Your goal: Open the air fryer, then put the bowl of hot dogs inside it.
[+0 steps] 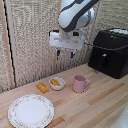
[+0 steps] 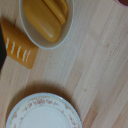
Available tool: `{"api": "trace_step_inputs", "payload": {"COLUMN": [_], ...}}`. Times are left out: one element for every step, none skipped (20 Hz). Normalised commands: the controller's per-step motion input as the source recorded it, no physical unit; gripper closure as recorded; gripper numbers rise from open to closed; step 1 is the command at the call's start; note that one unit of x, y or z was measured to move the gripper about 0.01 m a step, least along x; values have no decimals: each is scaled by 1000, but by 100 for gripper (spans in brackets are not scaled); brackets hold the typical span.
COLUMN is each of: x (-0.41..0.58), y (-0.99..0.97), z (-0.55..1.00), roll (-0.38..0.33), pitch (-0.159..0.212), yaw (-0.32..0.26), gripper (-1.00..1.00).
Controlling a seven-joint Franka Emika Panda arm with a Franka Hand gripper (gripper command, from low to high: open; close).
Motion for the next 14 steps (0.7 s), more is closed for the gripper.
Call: {"api": "trace_step_inputs", "payload": {"x": [0,0,0,0,-17,-34,-60,-60,-63,-46,-14,-9,-3,0], "y": [0,0,0,0,-9,-14,-23,-34,-51,-66,-83,-91,-94,-109], "z": [0,-20,-43,-77,-94,-94,-94,-94,-97,-103,-103,-97,-91,-86], "roll": [-375,-375,-375,-375,-375,-375,-375,-375,-375,-375,-375,-375,-375,-375], "pitch": [0,0,0,0,0,-9,-19,-25,-29,-32,-42,-56,-64,-74], "yaw": [-135,-116,-106,-84,-66,-48,-23,-1,0,0,18,36,43,50], "gripper": [-100,-100,-100,-100,-100,-100,-100,-100,-100,-100,-100,-100,-100,-100]}}
